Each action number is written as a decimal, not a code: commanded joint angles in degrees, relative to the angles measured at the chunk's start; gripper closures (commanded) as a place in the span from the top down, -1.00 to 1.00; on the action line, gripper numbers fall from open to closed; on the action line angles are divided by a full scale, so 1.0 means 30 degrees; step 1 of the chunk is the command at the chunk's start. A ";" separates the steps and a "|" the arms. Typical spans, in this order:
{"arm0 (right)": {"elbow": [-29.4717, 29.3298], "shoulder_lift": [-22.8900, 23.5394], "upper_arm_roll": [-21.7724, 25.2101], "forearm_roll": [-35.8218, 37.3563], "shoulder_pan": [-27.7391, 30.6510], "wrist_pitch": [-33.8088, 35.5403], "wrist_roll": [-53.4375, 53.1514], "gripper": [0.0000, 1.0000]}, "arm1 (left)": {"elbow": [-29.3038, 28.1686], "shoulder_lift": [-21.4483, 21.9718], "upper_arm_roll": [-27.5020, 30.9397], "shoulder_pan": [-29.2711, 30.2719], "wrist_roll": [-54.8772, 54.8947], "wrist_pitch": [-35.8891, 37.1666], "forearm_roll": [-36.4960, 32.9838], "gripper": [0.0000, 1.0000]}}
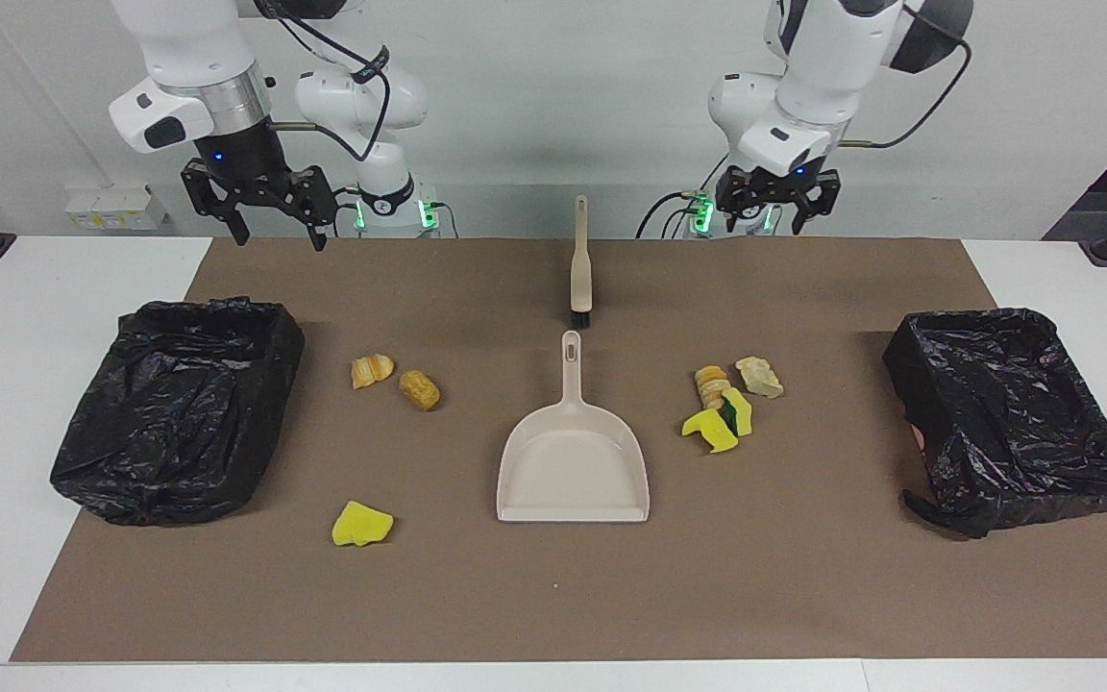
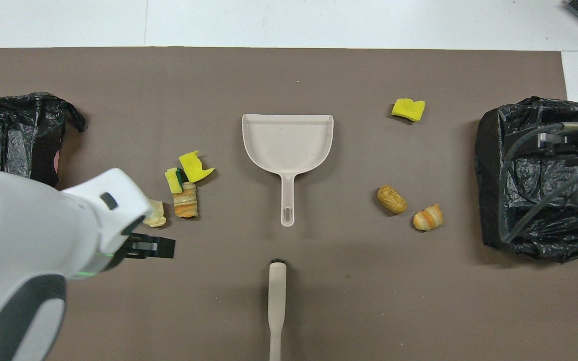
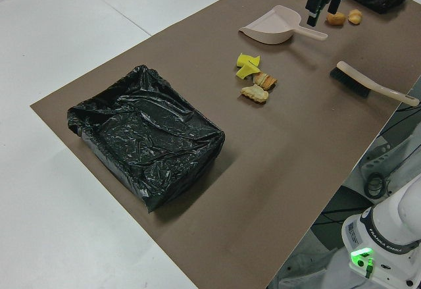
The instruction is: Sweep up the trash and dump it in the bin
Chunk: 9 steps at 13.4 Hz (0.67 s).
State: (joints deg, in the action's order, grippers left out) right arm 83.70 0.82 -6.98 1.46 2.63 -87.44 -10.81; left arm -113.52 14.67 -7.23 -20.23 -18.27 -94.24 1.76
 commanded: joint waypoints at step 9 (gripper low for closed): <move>0.0636 0.0134 -0.0224 0.0070 -0.1256 -0.1200 -0.1753 1.00 | -0.8296 0.0327 0.0360 -1.0359 -0.8756 -0.8570 0.0877 1.00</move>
State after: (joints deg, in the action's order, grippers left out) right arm 84.26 0.91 -7.48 1.45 0.84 -88.43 -12.78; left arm -134.35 16.08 -7.45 -47.67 -41.60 -115.14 3.79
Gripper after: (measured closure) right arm 0.000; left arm 0.000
